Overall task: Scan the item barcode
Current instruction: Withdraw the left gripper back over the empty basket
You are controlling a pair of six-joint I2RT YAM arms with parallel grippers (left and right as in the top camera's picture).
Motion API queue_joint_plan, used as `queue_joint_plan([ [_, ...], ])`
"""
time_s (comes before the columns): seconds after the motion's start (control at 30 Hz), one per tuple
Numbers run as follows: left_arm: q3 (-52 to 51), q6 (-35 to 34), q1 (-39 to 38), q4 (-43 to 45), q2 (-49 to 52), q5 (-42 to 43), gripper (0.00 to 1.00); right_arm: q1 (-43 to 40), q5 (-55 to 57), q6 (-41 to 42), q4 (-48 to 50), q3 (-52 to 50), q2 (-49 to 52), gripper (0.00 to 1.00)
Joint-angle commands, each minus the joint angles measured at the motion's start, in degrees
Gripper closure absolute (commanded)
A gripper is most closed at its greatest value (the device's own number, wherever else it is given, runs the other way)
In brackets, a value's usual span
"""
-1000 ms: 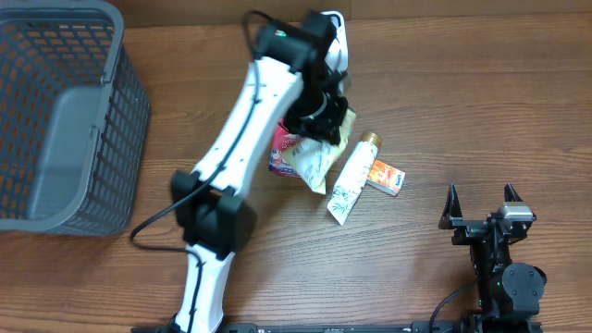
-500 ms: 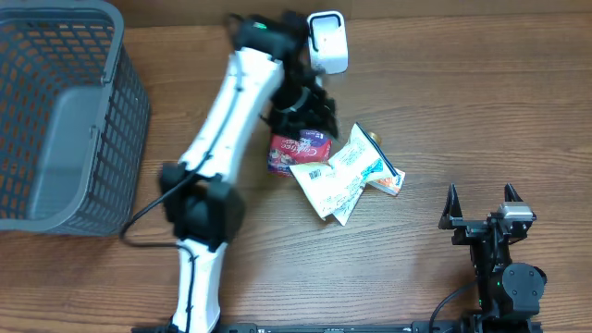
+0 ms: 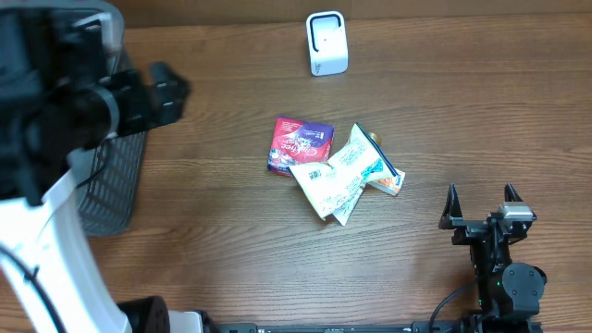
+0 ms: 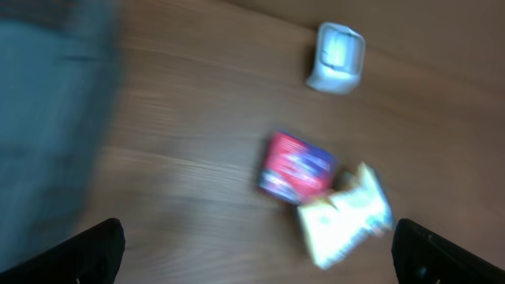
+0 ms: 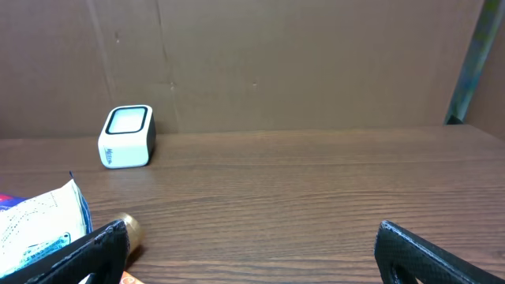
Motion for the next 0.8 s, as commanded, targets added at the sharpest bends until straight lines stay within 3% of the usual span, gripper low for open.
queue_joint_plan([
  [0.0,0.3,-1.9,8.2,-0.1,-1.8,-9.0,0.0,0.3,0.3,-0.3,0.4,-0.6,-0.5,0.0],
  [0.17,0.3,-6.5,23.1,-0.1,-1.3,-9.5,0.0,0.3,0.3,-0.3,0.4,-0.6,-0.5,0.0],
  [0.3,0.2,-9.4,29.7,-0.1,0.1,-9.5,0.0,0.3,0.3,-0.3,0.4,-0.6,-0.5,0.0],
  [0.77,0.2,-10.0,30.3,1.3,4.3,-9.5,0.0,0.3,0.3,-0.3,0.4,-0.6,-0.5,0.0],
])
